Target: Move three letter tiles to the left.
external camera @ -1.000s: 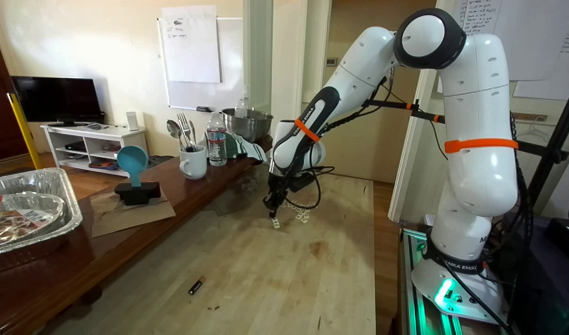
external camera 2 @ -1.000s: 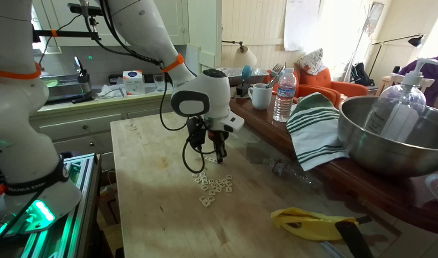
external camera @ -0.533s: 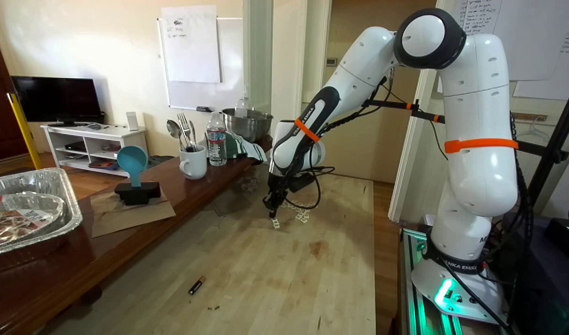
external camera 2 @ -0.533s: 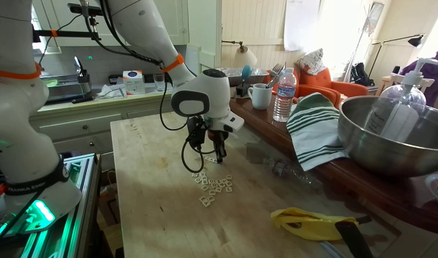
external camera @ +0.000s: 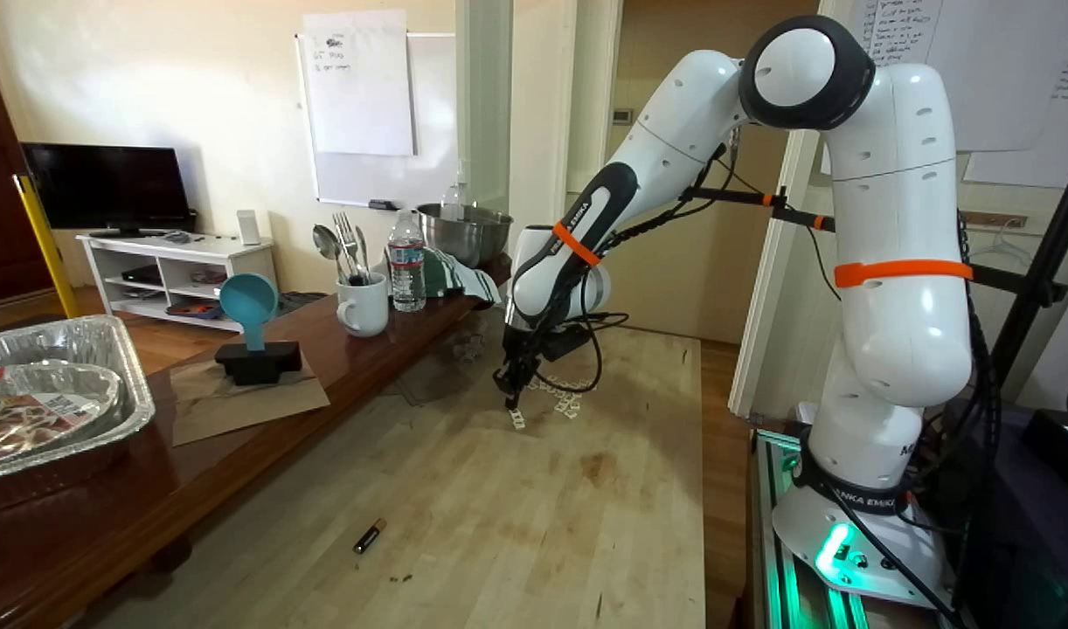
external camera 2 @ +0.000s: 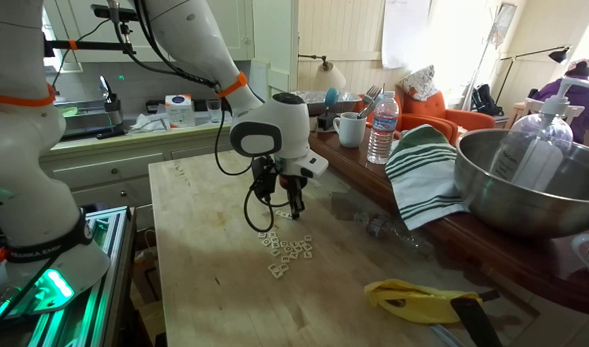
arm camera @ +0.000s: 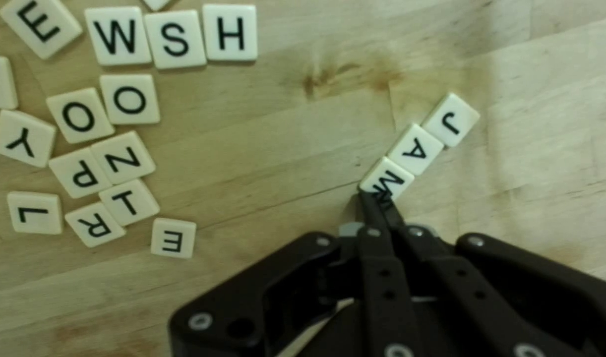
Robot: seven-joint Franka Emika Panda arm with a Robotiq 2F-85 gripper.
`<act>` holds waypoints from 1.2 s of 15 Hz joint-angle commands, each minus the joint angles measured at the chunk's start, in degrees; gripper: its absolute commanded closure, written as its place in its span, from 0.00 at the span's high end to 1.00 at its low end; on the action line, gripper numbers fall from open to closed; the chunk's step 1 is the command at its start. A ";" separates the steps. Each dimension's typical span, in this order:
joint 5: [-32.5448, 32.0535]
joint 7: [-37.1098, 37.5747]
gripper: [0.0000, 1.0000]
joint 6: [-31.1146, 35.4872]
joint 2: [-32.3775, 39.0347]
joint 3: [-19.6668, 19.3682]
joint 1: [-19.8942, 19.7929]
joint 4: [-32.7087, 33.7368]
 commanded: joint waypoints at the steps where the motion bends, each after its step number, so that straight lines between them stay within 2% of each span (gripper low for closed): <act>1: 0.16 0.87 0.00 0.25 -0.55 -0.43 0.86 -0.57; 10: -1.51 1.42 0.00 1.29 -1.94 -1.29 2.07 -1.41; 14: -0.35 -4.80 0.00 0.86 -3.41 0.64 0.78 -2.14; 15: 0.16 -8.69 0.06 0.89 -3.89 1.67 0.00 -2.46; 16: 0.68 -12.21 0.28 0.72 -4.33 2.53 -0.58 -2.66; 18: -0.33 -16.95 0.32 0.37 -5.06 2.98 -0.56 -3.01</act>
